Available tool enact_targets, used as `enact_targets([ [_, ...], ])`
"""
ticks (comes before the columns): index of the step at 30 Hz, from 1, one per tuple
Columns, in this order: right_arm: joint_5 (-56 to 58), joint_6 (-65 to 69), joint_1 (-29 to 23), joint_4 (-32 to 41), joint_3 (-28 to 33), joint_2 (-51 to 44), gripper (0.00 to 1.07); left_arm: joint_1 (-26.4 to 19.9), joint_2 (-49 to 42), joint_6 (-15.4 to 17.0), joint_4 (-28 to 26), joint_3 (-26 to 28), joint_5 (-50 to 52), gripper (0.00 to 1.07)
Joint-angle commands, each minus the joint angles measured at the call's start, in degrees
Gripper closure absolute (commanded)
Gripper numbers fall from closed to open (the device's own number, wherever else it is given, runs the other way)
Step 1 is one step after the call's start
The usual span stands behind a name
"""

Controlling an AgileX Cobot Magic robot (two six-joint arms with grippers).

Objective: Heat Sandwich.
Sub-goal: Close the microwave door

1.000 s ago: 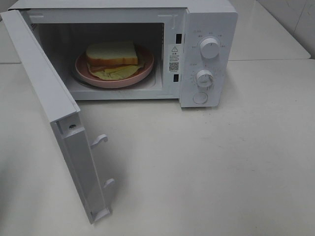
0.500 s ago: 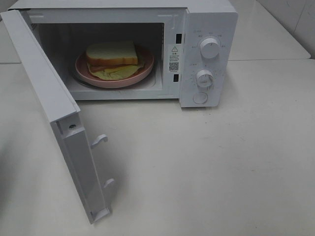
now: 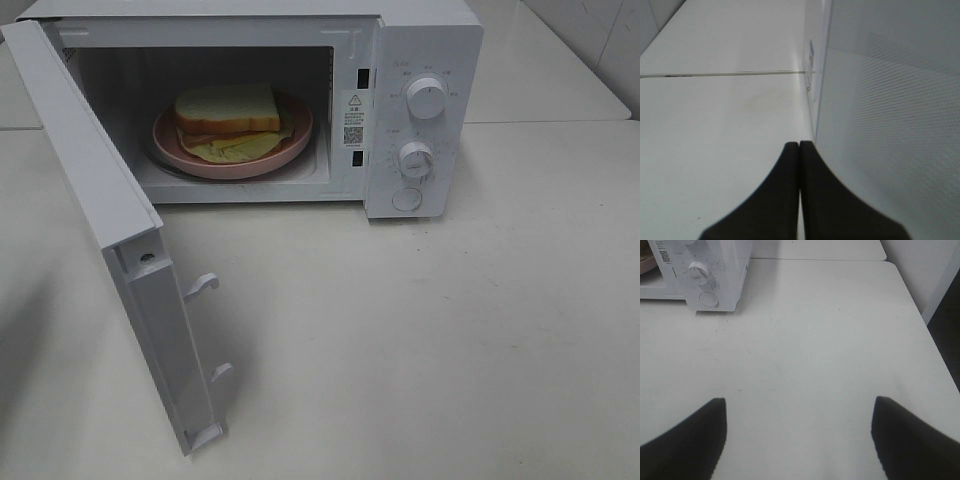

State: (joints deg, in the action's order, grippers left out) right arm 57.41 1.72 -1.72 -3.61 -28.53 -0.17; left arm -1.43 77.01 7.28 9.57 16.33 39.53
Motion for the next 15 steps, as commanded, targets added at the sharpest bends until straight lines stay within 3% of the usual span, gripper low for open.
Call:
enact_targets([
  [1, -0.5, -0.1, 0.4, -0.1, 0.1, -1.7, 0.31, -0.2, 2.9, 3.7, 6.7, 1.6, 5.0, 1.07],
  [3, -0.5, -0.1, 0.4, -0.1, 0.1, -1.7, 0.31, -0.2, 5.6, 5.5, 11.2, 1.9, 9.7, 1.07],
  [9, -0.5, -0.1, 0.4, -0.1, 0.1, -1.7, 0.31, 0.7, 10.3, 6.5, 13.0, 1.9, 14.7, 1.07],
  [13, -0.5, -0.1, 0.4, -0.1, 0.1, -1.7, 0.31, 5.0, 12.7, 4.4, 11.4, 2.1, 15.8, 1.07],
  [15, -0.5, -0.1, 0.4, -0.1, 0.1, -1.7, 0.31, 8.5, 13.8, 2.2, 8.1, 2.5, 15.8, 1.07],
])
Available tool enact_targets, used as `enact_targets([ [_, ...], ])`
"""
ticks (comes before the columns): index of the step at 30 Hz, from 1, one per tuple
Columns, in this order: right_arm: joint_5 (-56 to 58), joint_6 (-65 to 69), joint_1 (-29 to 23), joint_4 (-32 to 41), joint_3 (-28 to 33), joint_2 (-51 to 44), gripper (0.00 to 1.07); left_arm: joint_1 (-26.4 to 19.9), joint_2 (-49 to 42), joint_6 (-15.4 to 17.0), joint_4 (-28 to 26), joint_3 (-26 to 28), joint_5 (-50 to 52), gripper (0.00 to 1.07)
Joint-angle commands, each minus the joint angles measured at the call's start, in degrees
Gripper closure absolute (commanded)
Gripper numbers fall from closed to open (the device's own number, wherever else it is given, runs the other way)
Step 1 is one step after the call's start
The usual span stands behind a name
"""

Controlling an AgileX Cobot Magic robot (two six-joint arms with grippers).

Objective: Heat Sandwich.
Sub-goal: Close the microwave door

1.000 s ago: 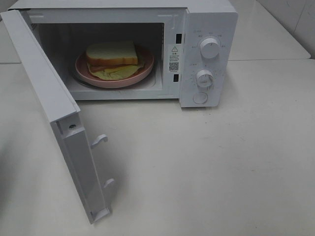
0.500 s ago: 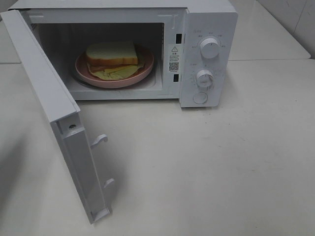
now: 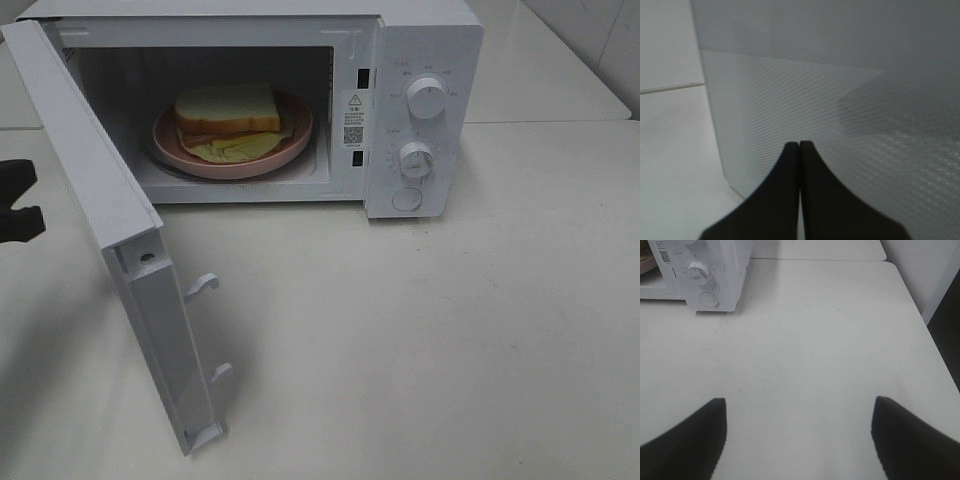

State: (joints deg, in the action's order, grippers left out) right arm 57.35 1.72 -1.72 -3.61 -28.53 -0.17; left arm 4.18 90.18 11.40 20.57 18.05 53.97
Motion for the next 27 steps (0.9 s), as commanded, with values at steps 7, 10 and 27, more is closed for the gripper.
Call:
enact_targets([
  [7, -0.4, -0.1, 0.4, -0.1, 0.1, -1.7, 0.31, 9.2, 3.1, -2.6, -8.3, 3.7, 1.2, 1.07],
  [10, -0.4, -0.1, 0.4, -0.1, 0.1, -1.7, 0.31, 12.2, 3.7, -2.6, -11.0, 5.2, 1.0, 1.07],
  [27, -0.4, -0.1, 0.4, -0.1, 0.1, -1.7, 0.31, 30.3, 10.1, -11.4, -37.6, 16.3, -3.7, 1.07],
])
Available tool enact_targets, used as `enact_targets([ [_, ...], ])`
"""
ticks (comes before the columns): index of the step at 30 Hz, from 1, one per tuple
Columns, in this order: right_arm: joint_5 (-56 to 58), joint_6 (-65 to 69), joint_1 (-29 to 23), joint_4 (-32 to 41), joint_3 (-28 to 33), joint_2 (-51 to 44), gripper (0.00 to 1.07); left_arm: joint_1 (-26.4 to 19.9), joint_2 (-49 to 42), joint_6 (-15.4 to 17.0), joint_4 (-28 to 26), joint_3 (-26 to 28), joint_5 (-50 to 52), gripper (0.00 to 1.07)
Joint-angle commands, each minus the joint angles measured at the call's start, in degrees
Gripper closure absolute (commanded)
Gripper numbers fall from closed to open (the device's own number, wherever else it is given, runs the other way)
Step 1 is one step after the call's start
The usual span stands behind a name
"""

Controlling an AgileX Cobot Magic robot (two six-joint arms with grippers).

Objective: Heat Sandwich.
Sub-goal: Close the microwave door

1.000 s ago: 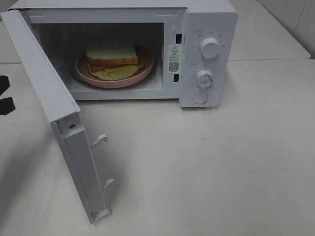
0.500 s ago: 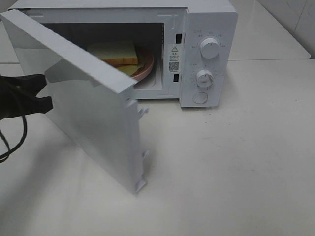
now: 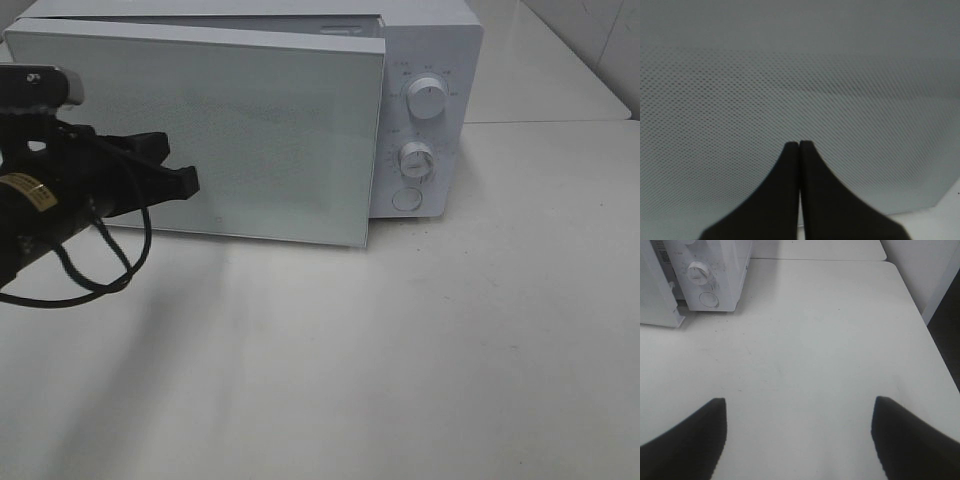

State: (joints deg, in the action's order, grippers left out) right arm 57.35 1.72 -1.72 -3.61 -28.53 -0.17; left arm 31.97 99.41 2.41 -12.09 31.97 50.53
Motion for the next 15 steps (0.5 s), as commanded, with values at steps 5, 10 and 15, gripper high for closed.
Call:
enact_targets([
  [5, -0.4, -0.1, 0.4, -0.1, 0.1, -1.7, 0.31, 6.9, 3.6, -6.4, -12.0, 6.8, -0.7, 1.07],
  [10, -0.4, -0.1, 0.4, -0.1, 0.1, -1.7, 0.31, 10.5, 6.6, -9.8, -17.4, 12.1, -2.3, 1.07],
  [15, -0.4, -0.1, 0.4, -0.1, 0.1, -1.7, 0.31, 12.9, 9.3, -13.9, -21.1, 17.4, -4.1, 1.07],
])
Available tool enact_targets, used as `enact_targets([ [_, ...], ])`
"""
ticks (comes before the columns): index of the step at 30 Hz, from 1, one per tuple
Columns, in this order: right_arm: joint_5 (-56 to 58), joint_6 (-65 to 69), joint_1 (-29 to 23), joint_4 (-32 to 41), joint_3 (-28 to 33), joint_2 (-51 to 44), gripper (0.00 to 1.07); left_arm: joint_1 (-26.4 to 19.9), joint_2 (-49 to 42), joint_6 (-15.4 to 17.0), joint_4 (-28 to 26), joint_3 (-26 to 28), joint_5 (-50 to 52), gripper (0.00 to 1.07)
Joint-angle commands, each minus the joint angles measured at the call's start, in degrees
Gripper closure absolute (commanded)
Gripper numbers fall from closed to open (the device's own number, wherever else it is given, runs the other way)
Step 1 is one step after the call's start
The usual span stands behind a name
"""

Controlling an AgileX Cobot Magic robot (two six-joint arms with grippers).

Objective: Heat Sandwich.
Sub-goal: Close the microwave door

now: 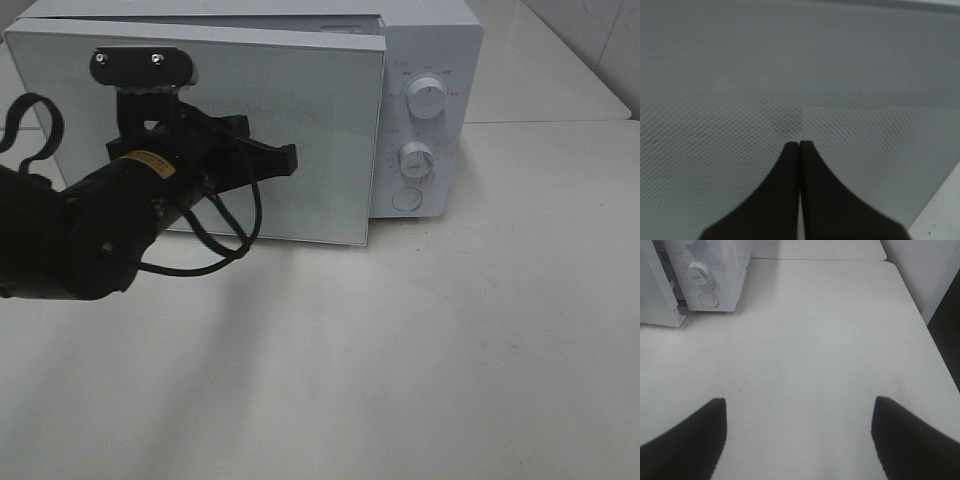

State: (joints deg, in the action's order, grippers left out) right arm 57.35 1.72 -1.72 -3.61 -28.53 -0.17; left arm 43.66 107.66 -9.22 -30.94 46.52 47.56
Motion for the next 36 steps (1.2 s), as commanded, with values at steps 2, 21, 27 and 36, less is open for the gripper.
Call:
enact_targets([
  [2, -0.4, -0.1, 0.4, -0.1, 0.1, -1.7, 0.31, 1.8, 1.9, -3.4, -3.2, 4.9, -2.0, 1.07],
  [21, -0.4, -0.6, 0.4, 0.2, 0.1, -1.7, 0.31, 2.1, 9.9, -13.3, -11.9, 21.0, -9.0, 1.07],
  [27, -0.4, -0.6, 0.4, 0.2, 0.1, -1.7, 0.31, 0.6, 12.0, -15.2, -11.9, 24.8, -10.9, 1.07],
  [36, -0.4, -0.6, 0.4, 0.2, 0.1, -1.7, 0.31, -0.2, 12.2, -15.2, -11.9, 25.3, -11.6, 1.07],
])
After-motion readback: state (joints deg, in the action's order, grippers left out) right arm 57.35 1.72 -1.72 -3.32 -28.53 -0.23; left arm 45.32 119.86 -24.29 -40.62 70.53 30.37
